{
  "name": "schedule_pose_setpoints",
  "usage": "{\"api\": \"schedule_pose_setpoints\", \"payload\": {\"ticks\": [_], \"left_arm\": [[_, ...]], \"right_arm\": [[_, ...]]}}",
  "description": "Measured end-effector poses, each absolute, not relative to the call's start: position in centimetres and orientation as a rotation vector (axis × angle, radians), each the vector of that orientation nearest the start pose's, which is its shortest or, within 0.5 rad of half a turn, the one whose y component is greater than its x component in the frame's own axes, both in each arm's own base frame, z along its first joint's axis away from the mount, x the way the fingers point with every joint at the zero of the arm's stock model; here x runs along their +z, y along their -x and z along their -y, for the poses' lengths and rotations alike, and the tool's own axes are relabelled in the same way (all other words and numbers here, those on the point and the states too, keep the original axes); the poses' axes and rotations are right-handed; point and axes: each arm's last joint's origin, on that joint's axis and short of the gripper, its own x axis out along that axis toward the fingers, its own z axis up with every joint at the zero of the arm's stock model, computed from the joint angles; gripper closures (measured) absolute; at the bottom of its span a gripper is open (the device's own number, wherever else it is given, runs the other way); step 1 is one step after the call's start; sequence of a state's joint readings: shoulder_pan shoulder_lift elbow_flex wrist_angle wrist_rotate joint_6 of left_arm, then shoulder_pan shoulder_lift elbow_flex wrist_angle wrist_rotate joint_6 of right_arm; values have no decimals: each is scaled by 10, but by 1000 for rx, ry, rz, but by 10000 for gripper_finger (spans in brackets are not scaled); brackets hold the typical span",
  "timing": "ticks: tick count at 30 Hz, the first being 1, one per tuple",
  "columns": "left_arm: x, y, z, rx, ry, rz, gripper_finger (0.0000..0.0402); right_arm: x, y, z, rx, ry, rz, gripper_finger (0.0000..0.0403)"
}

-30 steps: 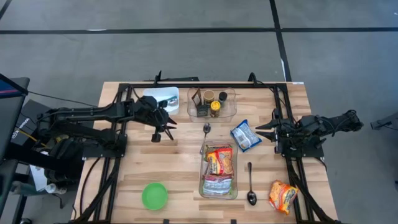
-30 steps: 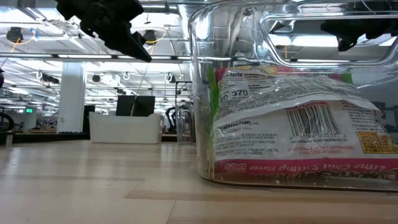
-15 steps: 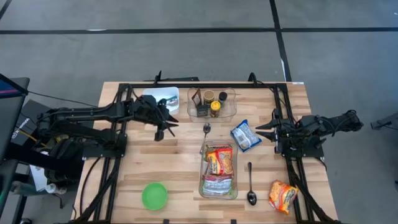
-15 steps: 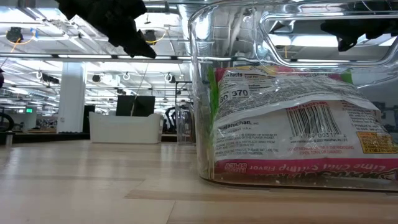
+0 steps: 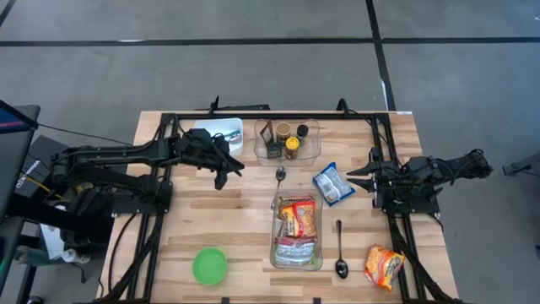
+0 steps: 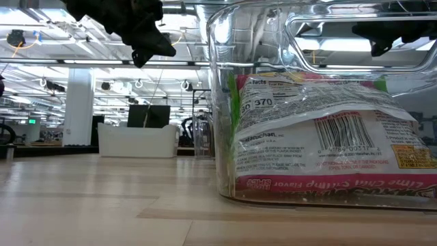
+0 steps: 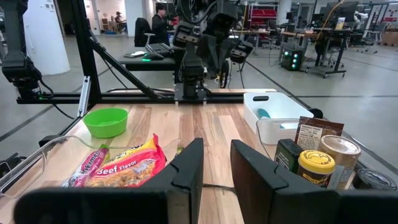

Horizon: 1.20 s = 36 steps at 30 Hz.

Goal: Pick & Place Food Item
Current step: Put the blue noodle pack into the bottom transparent bin

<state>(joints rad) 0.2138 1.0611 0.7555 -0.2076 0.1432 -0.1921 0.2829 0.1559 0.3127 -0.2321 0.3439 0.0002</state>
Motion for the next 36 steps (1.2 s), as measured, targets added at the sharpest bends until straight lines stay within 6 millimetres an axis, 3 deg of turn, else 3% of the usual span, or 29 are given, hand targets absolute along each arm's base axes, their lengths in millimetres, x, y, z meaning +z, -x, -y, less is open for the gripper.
{"api": "schedule_pose_setpoints", "payload": {"ticks": [8, 27, 36], "left_arm": [[271, -223, -44, 116, 276, -488, 397], [291, -231, -46, 92, 202, -266, 396], [300, -233, -47, 85, -49, -180, 396]], "right_arm": [[235, -86, -15, -61, 23, -72, 328], [235, -86, -15, -60, 23, -72, 328], [235, -86, -15, -60, 23, -71, 328]]}}
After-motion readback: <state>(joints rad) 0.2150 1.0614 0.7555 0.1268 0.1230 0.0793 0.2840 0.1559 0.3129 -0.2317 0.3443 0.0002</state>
